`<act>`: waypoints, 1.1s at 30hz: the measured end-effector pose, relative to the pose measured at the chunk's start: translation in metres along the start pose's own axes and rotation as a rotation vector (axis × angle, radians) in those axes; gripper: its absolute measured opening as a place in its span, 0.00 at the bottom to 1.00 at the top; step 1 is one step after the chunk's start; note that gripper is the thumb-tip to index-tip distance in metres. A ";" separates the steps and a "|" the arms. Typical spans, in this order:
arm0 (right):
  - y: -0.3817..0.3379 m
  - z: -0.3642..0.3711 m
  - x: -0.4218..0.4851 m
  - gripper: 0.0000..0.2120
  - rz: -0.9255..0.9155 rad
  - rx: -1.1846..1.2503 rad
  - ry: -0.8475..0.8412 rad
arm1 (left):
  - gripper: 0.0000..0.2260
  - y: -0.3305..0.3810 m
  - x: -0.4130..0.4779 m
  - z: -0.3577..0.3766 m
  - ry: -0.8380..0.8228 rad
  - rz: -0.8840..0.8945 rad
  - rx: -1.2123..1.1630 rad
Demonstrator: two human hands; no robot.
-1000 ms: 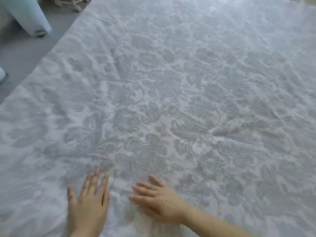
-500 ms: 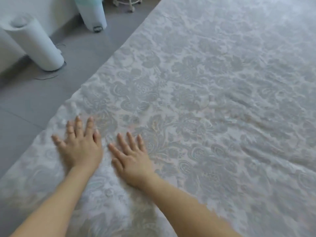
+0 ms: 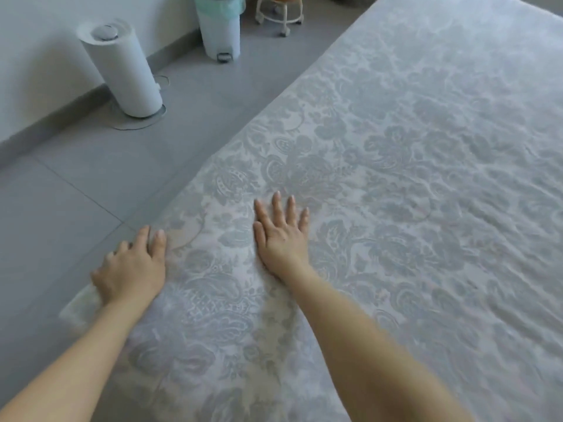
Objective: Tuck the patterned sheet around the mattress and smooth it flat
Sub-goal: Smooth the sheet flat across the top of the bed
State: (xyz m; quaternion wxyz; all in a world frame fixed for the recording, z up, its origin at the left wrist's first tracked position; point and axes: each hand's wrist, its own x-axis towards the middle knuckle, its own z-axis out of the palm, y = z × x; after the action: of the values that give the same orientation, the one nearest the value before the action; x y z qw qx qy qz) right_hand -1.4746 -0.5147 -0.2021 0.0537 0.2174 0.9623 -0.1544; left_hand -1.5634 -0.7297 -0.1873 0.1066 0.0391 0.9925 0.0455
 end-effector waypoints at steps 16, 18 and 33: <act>0.123 0.012 -0.358 0.21 -0.221 0.035 -0.142 | 0.23 0.150 -0.250 0.039 -0.105 1.118 0.174; 0.117 0.005 -0.408 0.20 -0.419 0.123 -0.250 | 0.24 0.156 -0.284 0.053 -0.217 1.112 0.244; 0.336 -0.033 -0.697 0.41 1.313 0.151 -0.294 | 0.33 0.221 -0.447 0.086 -0.414 1.050 0.557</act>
State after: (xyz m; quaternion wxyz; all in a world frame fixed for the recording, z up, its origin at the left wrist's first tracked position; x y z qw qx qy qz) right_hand -0.7031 -0.4963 -0.1442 0.2512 0.7369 0.5998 -0.1846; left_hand -1.0945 -0.5425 -0.1561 0.2458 0.5553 0.7745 -0.1769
